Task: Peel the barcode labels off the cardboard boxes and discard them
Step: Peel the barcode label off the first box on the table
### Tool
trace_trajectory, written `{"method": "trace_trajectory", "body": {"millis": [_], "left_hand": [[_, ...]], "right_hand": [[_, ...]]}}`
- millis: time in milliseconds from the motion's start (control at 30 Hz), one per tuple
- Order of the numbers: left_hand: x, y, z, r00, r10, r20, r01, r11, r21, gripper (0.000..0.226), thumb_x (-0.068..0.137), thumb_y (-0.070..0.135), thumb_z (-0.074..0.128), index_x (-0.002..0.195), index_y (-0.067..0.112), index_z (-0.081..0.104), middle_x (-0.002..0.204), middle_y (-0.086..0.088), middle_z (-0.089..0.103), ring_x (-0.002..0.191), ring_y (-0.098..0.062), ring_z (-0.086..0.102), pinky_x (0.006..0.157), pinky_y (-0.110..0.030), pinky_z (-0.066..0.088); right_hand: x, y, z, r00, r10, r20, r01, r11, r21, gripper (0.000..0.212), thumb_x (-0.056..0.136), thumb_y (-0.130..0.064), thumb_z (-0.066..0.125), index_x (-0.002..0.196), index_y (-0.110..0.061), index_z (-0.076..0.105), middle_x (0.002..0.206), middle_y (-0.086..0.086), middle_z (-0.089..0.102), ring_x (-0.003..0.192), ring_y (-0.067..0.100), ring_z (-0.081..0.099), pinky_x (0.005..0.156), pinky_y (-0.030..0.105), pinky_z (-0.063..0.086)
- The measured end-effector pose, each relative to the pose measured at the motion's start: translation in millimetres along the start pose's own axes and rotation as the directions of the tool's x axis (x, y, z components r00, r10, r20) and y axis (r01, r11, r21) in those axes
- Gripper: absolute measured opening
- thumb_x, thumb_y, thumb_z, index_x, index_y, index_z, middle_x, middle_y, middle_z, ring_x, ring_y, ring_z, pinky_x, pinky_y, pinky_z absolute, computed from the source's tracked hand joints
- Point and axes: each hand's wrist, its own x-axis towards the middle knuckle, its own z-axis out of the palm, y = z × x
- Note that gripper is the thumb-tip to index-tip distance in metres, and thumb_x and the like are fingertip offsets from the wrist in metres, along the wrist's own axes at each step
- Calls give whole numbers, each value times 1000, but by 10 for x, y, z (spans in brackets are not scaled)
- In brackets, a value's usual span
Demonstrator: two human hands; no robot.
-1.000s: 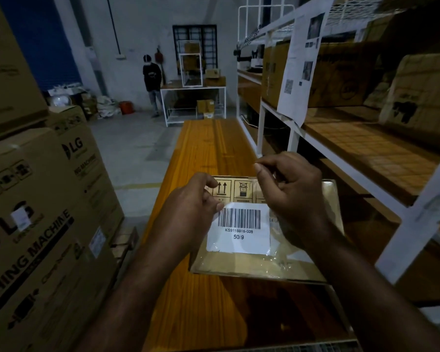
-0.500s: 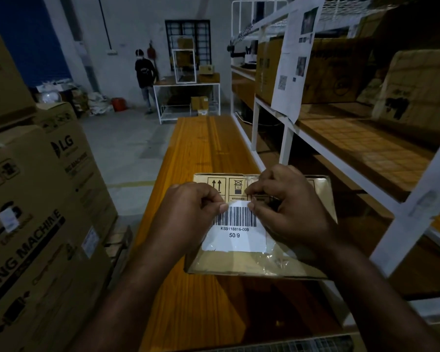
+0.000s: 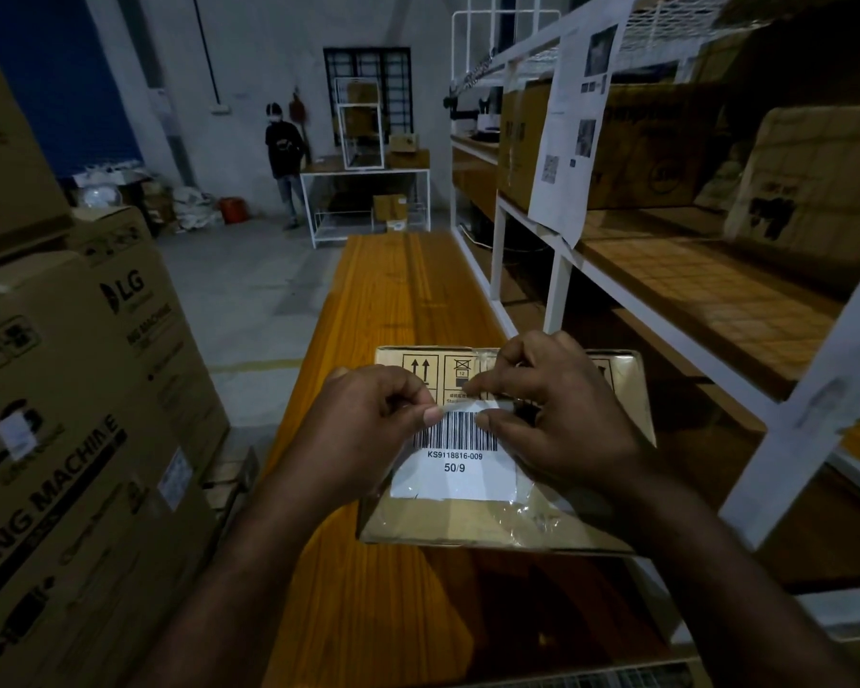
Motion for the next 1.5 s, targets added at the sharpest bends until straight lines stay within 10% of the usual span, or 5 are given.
{"method": "trace_trajectory", "body": {"millis": [200,567,867,967,1500], "left_hand": [[-6,13,-36,1000,11,29,-10,998,-55,13,90,27,67,78,26,65,88,10,69,87,3,62,56,-11,49],[-68,228,136,986,80,-144,-35,956,291,69,75,40,81,128,40,38,120,19,53,116,-7,45,99,-34,38],[100,301,160,988,142,-61,-106,909,404,58,85,44,71,137,41,46,99,17,67,112,-8,47,91,-37,24],[124,274,157,992,126,-28,-107,926,361,54,83,44,72,133,40,53,92,20,70,109,-7,53,93,-39,28],[134,244,116,986,162,36,-165,944,285,16,87,40,69,74,44,60,85,27,59,108,-3,44,100,-40,23]], "right_hand": [[2,-74,19,998,56,5,-56,998,6,29,80,-45,69,108,-36,71,100,-14,46,100,9,36,80,39,50],[33,-156,100,996,57,-70,-60,997,-38,9,82,-30,72,90,-30,71,95,-11,54,95,11,41,78,36,39],[-104,-84,50,995,47,-82,-32,983,178,28,86,-26,57,113,-29,66,93,-16,59,92,8,50,77,37,46],[-110,-5,-20,983,137,-119,-63,873,484,37,84,-3,58,116,-20,67,102,-11,63,97,8,60,77,35,55],[-146,113,-120,1000,14,-15,-10,979,203,16,80,-22,74,96,-18,76,125,-5,51,117,7,48,86,20,49]]}}
